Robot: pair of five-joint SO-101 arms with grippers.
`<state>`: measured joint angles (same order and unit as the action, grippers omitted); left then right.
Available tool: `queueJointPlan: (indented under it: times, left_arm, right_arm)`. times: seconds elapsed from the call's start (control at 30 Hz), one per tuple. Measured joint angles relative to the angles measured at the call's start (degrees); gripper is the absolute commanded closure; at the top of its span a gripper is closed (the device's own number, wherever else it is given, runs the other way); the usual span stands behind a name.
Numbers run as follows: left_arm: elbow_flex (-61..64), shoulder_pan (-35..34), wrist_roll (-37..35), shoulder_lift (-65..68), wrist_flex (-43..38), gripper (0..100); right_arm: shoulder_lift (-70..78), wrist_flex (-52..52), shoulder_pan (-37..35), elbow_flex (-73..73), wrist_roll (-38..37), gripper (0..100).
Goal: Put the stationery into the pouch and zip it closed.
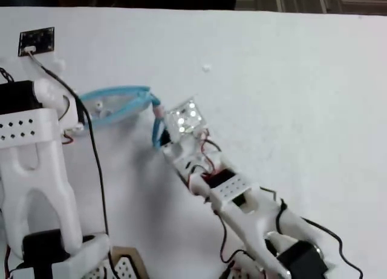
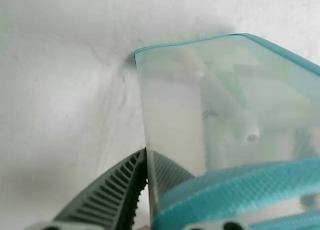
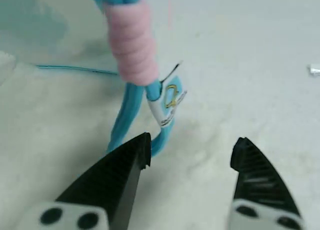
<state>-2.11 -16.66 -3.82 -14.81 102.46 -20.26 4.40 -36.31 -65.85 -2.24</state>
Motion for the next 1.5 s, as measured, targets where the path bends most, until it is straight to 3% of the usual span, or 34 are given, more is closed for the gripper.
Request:
queueJointPlan:
  times: [0.37, 0.67, 0.73, 0.83, 0.93, 1.0, 1.33, 1.5]
  left_arm:
    - [0.0, 0.0, 0.0, 0.0, 0.0, 98]
    - [0.0, -0.18, 0.0, 0.0, 0.0, 98]
    - [0.0, -0.18, 0.0, 0.0, 0.0, 98]
    - [0.0, -0.18, 0.0, 0.0, 0.0, 98]
    - [0.0, -0.18, 0.0, 0.0, 0.0, 98]
    - [0.0, -0.18, 0.0, 0.0, 0.0, 98]
    - [0.0, -0.18, 0.0, 0.0, 0.0, 98]
    - [0.0, -0.18, 0.0, 0.0, 0.0, 98]
  right_arm:
    - [12.04, 15.82, 0.18, 1.93, 0.0, 74.2]
    - [24.26, 17.49, 0.53, 15.47, 0.0, 74.8]
    - [24.88, 17.49, 0.79, 17.05, 0.0, 80.3]
    - [24.97, 17.49, 0.88, 17.67, -1.14, 99.6]
    - [24.88, 17.49, 1.32, 17.67, -4.04, 94.3]
    - [23.38, 17.49, 2.29, 16.97, -5.27, 98.8]
    - [1.93, 17.49, 5.36, 3.78, -6.77, 98.2]
    - [-12.13, 15.74, 11.43, 2.64, -3.69, 98.2]
